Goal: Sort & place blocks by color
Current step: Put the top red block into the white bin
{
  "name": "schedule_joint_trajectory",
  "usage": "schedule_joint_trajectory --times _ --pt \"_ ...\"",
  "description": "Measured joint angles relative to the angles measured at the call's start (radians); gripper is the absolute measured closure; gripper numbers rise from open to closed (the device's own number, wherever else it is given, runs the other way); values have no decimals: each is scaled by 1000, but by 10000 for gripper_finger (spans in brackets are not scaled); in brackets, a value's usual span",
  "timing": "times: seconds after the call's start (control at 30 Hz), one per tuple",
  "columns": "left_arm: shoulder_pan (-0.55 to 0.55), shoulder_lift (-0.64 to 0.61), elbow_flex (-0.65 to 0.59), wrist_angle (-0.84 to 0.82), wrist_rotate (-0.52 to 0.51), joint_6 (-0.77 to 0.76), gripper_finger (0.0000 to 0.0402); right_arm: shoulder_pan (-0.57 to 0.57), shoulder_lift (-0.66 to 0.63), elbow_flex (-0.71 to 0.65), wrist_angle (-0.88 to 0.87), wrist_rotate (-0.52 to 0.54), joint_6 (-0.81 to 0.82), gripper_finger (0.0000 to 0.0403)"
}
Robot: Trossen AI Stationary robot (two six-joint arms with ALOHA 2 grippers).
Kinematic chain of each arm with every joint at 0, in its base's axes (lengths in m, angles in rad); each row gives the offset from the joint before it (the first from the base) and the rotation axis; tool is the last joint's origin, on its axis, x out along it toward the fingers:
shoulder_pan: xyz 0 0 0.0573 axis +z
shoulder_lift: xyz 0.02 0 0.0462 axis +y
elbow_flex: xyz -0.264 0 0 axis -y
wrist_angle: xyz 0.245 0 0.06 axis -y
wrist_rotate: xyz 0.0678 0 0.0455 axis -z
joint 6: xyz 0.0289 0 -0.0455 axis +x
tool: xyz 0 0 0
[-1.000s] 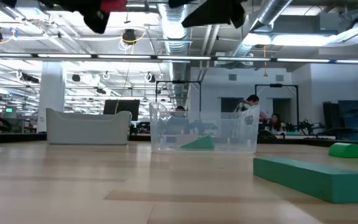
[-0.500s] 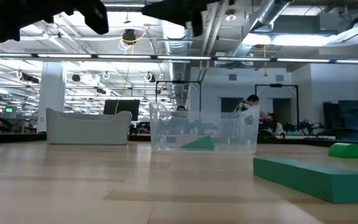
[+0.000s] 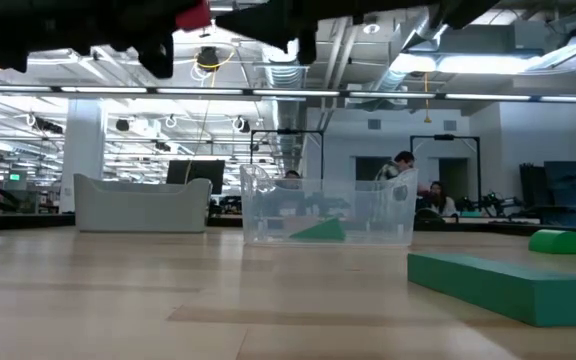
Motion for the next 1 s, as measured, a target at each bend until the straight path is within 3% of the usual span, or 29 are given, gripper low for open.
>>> schedule_joint_trajectory --times 0.2,1.0 --pt "27 1 0 -88 25 -54 360 25 -1 2 13 116 -70 118" --pt "36 1 -1 -95 62 -81 360 -11 -2 2 28 14 -10 118"
